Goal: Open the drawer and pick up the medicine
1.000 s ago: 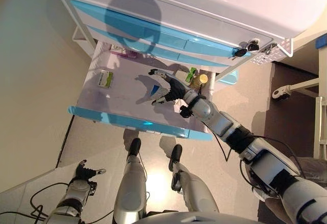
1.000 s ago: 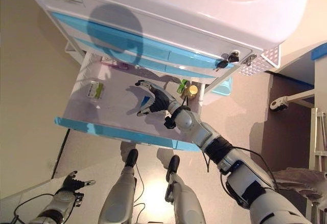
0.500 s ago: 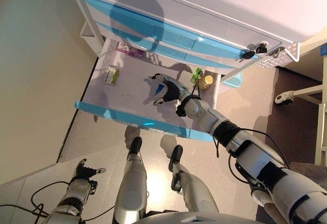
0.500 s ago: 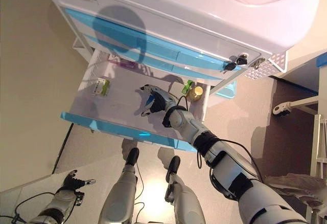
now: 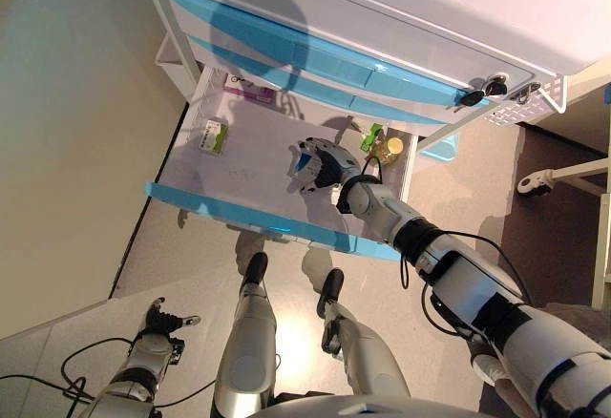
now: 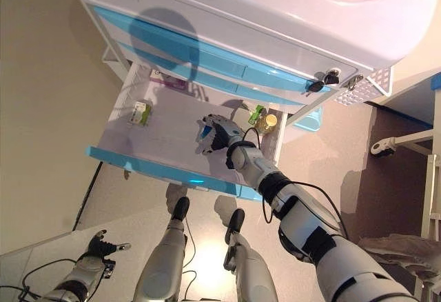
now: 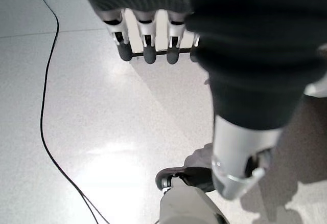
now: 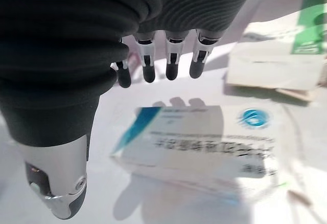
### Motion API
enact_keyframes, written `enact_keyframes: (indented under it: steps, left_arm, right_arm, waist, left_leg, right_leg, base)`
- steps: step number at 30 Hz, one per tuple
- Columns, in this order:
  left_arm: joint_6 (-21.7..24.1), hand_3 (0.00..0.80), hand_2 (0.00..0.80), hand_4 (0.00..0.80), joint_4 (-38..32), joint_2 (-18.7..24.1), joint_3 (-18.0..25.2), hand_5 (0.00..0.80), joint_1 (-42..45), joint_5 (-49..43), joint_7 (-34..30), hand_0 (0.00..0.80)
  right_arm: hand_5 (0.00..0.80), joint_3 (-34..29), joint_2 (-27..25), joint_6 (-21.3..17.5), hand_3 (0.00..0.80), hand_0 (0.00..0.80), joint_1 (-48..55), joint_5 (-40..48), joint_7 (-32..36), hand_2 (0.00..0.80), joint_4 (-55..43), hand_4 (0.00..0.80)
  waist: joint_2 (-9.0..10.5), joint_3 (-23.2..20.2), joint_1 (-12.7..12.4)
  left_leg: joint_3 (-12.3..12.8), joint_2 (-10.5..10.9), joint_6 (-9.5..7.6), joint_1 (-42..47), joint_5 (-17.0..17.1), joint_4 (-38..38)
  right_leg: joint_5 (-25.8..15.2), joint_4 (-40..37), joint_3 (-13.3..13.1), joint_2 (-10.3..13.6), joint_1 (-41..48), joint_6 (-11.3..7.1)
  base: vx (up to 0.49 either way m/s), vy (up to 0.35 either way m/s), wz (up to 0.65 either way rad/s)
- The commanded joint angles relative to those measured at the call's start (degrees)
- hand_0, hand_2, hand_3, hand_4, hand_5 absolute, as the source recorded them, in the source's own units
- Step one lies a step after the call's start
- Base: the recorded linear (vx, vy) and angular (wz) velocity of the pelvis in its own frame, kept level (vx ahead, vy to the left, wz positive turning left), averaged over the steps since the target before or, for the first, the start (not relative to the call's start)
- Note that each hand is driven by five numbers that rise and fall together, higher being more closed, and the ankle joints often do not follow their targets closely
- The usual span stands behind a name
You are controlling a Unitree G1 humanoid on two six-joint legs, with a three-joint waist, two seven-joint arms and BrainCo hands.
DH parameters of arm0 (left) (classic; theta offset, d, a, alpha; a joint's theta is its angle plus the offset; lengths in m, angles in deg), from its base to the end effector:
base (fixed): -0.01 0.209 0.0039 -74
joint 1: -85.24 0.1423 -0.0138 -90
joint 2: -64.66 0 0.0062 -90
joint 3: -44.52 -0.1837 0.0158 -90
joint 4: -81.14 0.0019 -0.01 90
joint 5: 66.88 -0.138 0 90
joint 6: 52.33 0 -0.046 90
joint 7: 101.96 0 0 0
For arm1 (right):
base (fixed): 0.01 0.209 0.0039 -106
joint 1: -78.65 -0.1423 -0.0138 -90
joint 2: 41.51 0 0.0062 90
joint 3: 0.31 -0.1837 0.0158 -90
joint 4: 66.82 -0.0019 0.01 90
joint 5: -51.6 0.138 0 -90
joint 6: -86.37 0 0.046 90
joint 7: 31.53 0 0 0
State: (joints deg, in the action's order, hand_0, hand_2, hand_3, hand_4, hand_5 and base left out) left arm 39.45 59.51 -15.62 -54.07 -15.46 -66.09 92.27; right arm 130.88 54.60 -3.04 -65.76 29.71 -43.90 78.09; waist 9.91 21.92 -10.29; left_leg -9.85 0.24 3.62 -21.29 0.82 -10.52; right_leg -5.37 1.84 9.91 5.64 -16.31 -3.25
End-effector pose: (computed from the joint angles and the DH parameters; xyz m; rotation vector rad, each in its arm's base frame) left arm 0.1459 0.2874 -0.0693 0.6000 0.9206 0.3565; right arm 0.3348 -0.0742 0.0945 -1.1550 -0.1746 0.3243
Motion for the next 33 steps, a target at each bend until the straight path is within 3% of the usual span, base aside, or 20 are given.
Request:
enact_keyframes:
  steps: [1,21,33]
  left_arm:
    - [0.07,0.0,0.0,0.0,2.03,0.44,-2.22,0.0,-0.25,0.53,1.67,0.0]
    - [0.41,0.0,0.0,0.0,2.14,-0.86,-3.31,0.0,-0.75,1.62,1.85,0.0]
    - [1.03,0.0,0.0,0.0,0.86,-1.55,-4.61,0.0,-1.13,2.78,2.05,0.0]
  right_arm:
    - [0.0,0.25,-0.01,0.38,0.0,0.0,-4.81,-2.7,-2.68,0.0,2.91,0.0]
    - [0.0,0.67,-0.55,2.42,0.0,0.0,-4.38,-8.49,-3.8,0.0,9.64,0.0]
    - [0.0,-0.22,-1.38,3.12,0.0,0.0,-5.42,-8.01,-4.82,0.0,12.84,0.0]
  waist:
    - [-0.11,-0.35,-0.15]
    - [-1.57,0.43,-0.07]
    - [-3.7,2.03,-0.31]
  left_leg:
    - [-0.81,4.1,-3.53,-1.67,1.19,2.14]
    - [-0.68,4.51,-3.63,-2.51,1.44,1.84]
    - [-0.54,5.21,-3.64,-4.12,2.05,1.48]
  right_leg:
    - [0.73,3.85,-1.15,1.8,-2.22,-3.41]
    - [0.01,3.64,-1.41,2.12,-2.94,-3.52]
    - [-0.57,3.78,-1.4,2.41,-4.43,-3.59]
  base:
    - [-0.01,0.009,0.04]
    - [0.0,0.0,0.0]
    - [0.0,0.0,0.0]
